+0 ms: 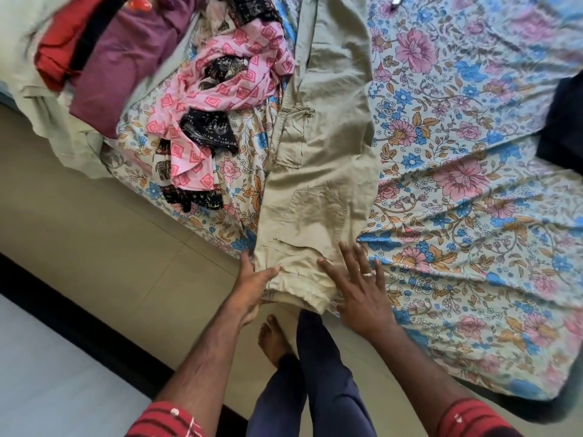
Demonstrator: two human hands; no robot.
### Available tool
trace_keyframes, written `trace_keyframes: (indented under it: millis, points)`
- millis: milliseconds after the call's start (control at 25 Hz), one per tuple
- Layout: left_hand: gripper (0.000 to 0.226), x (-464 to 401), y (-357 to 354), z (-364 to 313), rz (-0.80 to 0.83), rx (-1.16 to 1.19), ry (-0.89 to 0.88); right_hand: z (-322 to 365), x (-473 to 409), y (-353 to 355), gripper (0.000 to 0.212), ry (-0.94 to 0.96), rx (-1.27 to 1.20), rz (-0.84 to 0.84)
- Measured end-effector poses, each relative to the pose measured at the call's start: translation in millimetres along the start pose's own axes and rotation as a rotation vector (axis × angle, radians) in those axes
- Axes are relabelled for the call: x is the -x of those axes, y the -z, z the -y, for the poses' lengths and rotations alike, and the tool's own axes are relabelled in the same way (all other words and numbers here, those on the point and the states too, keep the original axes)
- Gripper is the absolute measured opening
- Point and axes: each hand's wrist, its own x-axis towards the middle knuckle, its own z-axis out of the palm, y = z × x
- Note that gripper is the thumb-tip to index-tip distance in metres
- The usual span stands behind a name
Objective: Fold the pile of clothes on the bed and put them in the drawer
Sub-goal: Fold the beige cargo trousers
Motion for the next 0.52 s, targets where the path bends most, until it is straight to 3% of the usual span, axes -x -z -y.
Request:
trace_keyframes:
  millis: [120,280,360,440,520]
  points:
    - [0.098,13,-6,-22,0.098,-0.059,-0.125,-3,-12,17,0.117,0.148,-0.039,-0.145]
    - [0.057,38,4,-43,0.162,-0.179,-0.227,6,-31,44,0.074,0.400,-0.205,-0.191]
    - [0.071,51,20,-50,0.224,-0.461,-0.283,7,-33,55,0.060,0.368,-0.412,-0.178]
    - [0.093,58,36,-48,0.275,-0.909,-0.312,5,-33,66,0.048,0.292,-0.504,-0.160]
    - [0.098,58,42,-44,0.203,-1.203,-0.397,3,-30,76,0.041,0.235,-0.555,-0.135]
